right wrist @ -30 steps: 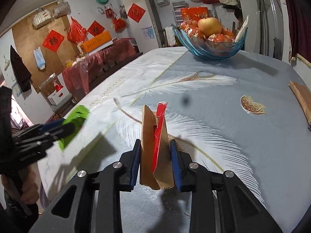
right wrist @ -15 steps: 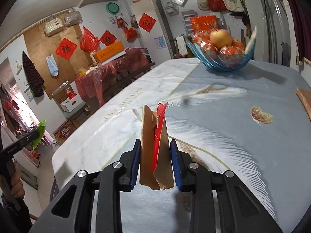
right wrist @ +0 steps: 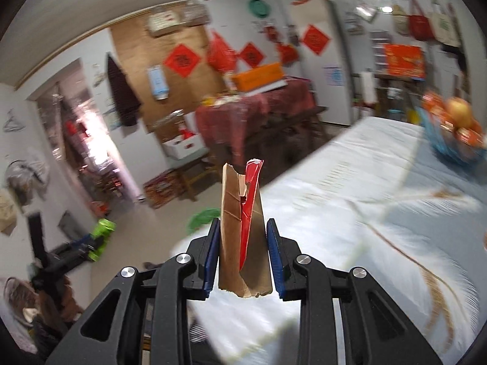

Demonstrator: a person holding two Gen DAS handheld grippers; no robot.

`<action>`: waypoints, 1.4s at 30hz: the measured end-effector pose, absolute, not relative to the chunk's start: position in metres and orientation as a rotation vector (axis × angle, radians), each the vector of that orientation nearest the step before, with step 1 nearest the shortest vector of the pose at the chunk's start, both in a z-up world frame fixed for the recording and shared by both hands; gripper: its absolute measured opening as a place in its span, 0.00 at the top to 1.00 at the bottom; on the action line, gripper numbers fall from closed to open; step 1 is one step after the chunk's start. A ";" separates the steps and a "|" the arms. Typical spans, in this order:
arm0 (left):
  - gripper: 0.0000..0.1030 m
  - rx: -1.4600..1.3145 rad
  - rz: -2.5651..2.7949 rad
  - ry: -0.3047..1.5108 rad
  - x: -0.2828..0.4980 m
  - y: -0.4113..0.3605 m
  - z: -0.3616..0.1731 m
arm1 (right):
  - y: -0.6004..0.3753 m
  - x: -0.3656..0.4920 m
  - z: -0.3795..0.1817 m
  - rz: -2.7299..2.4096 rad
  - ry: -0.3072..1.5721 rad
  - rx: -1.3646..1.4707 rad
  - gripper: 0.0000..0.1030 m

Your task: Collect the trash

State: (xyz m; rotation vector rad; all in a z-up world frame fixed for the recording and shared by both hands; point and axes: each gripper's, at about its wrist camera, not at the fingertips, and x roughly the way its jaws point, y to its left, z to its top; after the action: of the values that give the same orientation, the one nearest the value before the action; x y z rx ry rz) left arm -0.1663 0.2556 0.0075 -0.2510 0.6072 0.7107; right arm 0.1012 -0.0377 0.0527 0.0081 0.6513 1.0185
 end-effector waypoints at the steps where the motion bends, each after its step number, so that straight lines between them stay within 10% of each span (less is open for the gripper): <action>1: 0.51 -0.253 0.719 0.610 -0.171 0.260 0.004 | -0.028 0.095 0.057 1.044 0.651 0.005 0.71; 42: 0.38 -0.583 0.638 0.858 -0.170 0.366 -0.141 | 0.190 0.009 -0.042 1.251 1.040 -0.257 0.66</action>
State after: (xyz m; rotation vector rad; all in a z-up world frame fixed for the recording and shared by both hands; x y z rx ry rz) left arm -0.1696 0.3660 -0.1406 -0.5833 0.8579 0.6382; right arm 0.0089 0.1900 -0.0420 -0.2569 1.0405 1.2506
